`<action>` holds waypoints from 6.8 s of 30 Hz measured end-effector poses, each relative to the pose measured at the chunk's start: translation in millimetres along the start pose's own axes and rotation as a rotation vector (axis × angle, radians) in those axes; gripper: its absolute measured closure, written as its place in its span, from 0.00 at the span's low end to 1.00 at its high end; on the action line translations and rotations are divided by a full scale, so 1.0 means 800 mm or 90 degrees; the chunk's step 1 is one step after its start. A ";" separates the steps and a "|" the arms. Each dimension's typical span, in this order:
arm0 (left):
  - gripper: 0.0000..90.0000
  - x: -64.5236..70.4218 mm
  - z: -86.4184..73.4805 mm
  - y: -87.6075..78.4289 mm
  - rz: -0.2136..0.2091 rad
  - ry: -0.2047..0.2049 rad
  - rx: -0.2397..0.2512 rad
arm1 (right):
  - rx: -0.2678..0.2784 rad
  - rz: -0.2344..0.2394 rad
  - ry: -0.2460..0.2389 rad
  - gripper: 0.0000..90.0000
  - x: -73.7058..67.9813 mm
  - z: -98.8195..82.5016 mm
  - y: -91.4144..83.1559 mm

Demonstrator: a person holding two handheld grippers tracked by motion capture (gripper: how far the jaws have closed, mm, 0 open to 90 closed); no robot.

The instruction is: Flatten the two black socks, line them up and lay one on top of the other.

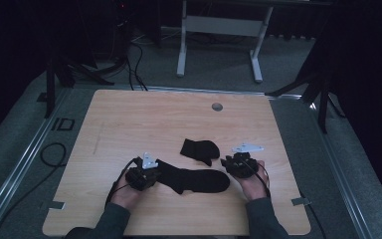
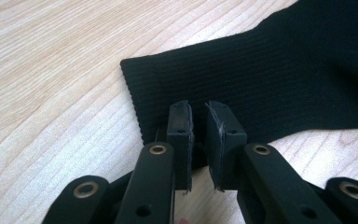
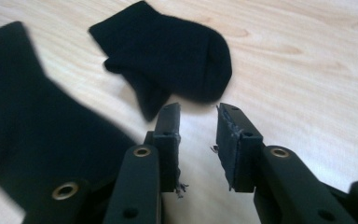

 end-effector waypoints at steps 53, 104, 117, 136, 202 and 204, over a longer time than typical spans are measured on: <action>0.90 0.004 0.001 0.001 0.009 0.008 0.006 | 0.022 -0.067 0.026 0.96 0.015 0.016 -0.030; 0.89 0.016 0.006 0.002 -0.005 0.013 0.016 | -0.089 0.019 -0.086 0.60 -0.002 0.025 0.058; 0.87 0.023 0.007 0.001 -0.022 0.011 0.017 | -0.118 0.056 -0.089 0.56 0.000 0.030 0.091; 0.76 0.033 0.009 -0.003 -0.038 0.006 0.027 | -0.088 0.074 -0.069 0.92 -0.039 0.060 0.090; 0.93 0.025 0.013 0.000 0.029 0.001 0.042 | -0.092 0.193 -0.079 0.70 -0.181 0.007 0.090; 0.93 0.026 0.013 0.000 0.033 0.005 0.042 | -0.073 0.183 -0.079 0.67 -0.176 0.016 0.081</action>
Point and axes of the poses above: each handheld gripper's, and its own axes: y roughly forward along the jaws, z roughly out of its top, x roughly to its right, the point moved 9 cm from there along y, roughly forward along the jaws, and after that the axes turned 12 degrees about z, right-handed, at the moved point
